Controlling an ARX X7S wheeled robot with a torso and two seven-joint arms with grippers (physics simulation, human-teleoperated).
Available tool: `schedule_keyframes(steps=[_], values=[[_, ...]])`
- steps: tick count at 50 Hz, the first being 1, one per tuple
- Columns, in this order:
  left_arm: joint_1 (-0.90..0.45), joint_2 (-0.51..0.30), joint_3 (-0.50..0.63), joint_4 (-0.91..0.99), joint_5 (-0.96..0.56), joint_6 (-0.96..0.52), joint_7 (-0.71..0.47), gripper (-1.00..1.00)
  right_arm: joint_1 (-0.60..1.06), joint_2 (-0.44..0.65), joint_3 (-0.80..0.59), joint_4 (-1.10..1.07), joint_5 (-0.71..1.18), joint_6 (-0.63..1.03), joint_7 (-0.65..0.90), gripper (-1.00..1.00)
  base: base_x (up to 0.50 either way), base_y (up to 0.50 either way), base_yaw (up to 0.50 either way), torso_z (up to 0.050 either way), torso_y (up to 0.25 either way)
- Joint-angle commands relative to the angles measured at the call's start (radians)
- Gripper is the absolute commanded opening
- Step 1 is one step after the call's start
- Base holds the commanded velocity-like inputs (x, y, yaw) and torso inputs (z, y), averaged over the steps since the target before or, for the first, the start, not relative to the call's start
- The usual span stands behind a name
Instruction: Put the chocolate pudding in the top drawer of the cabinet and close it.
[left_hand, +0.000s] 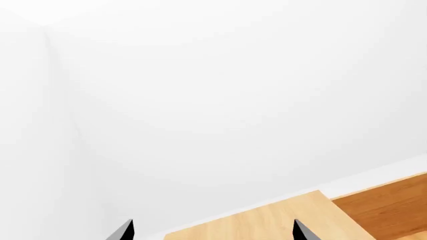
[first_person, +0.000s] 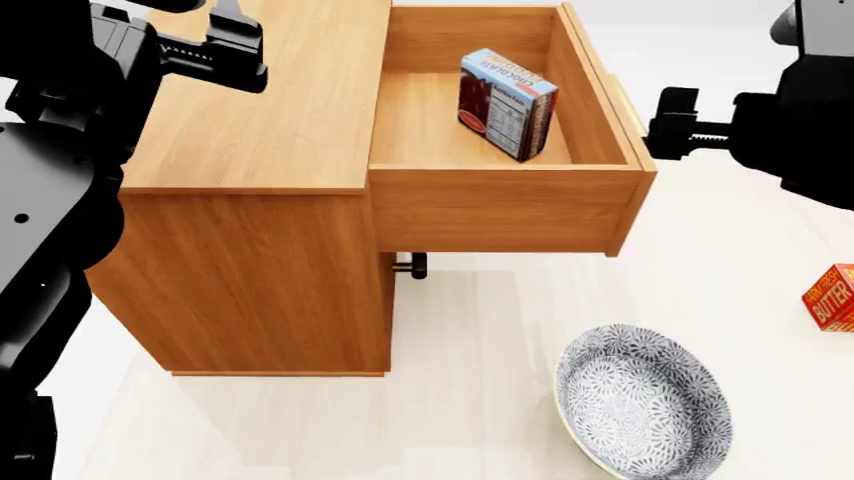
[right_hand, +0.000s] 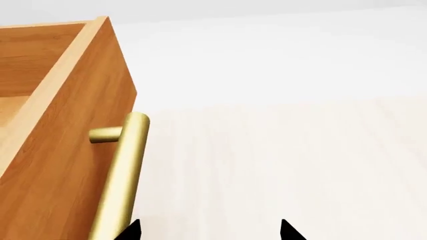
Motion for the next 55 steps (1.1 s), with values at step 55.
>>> schedule_keyframes(steps=[55], values=[[0.002,-0.003,0.001,-0.002,-0.007,0.016,-0.010,1.00,-0.018,-0.276,-0.214,0.060,0.009,-0.062,-0.147,1.00,0.00,0.00,0.00,0.000,-0.003]])
